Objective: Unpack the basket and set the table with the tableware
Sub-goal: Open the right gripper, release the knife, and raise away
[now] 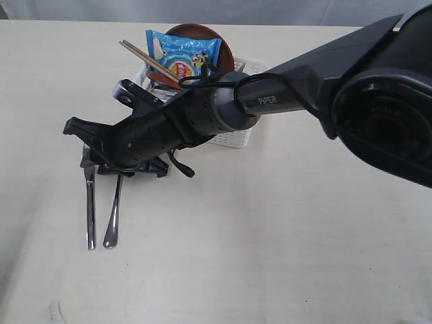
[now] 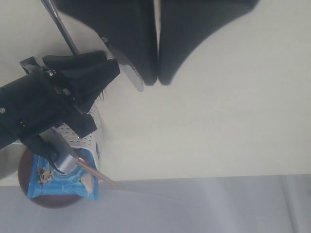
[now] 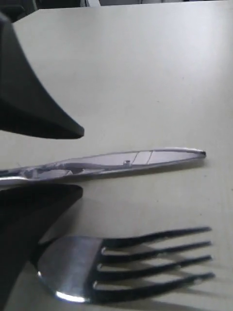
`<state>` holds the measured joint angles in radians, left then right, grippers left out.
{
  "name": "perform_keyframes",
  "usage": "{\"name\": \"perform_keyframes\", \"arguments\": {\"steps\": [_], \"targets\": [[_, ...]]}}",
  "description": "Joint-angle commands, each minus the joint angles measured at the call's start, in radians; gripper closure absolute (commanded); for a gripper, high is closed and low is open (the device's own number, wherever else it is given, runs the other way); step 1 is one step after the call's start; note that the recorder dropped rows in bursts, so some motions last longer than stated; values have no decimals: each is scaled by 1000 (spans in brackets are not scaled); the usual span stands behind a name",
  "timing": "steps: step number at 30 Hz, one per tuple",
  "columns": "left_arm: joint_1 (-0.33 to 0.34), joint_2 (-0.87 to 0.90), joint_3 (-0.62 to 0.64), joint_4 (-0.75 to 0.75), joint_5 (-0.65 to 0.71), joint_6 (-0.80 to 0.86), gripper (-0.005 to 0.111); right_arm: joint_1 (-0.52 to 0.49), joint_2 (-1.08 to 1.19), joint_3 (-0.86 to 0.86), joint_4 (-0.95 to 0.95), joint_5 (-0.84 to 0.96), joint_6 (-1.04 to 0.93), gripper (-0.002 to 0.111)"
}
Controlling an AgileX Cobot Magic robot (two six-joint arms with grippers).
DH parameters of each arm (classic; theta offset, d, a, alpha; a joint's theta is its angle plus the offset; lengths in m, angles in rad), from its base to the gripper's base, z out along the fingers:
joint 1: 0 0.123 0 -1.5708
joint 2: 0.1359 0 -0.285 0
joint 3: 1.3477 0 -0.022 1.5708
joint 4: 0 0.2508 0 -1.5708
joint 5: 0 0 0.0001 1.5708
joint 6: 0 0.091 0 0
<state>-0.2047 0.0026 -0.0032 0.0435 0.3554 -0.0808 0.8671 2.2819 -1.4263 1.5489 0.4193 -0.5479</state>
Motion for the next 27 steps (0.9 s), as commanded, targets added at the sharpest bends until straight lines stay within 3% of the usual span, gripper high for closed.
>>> {"name": "perform_keyframes", "arguments": {"steps": [1, 5, 11, 19, 23, 27], "targets": [[-5, -3, 3, 9, -11, -4, 107, 22, -22, -36, -12, 25, -67, 77], [-5, -3, 3, 9, -11, -4, 107, 45, -35, -89, -36, 1, -99, 80], [-5, -3, 3, 9, -11, -4, 107, 54, -32, -221, -331, 0, 53, 103], [-5, -3, 3, 9, -11, -4, 107, 76, -32, -306, -1130, 70, 670, 104], [-5, -3, 3, 9, -11, -4, 107, 126, -32, -333, -1365, 114, 837, 104], [-5, -3, 3, 9, -11, -4, 107, 152, -19, -383, -1456, 120, 914, 104]]}}
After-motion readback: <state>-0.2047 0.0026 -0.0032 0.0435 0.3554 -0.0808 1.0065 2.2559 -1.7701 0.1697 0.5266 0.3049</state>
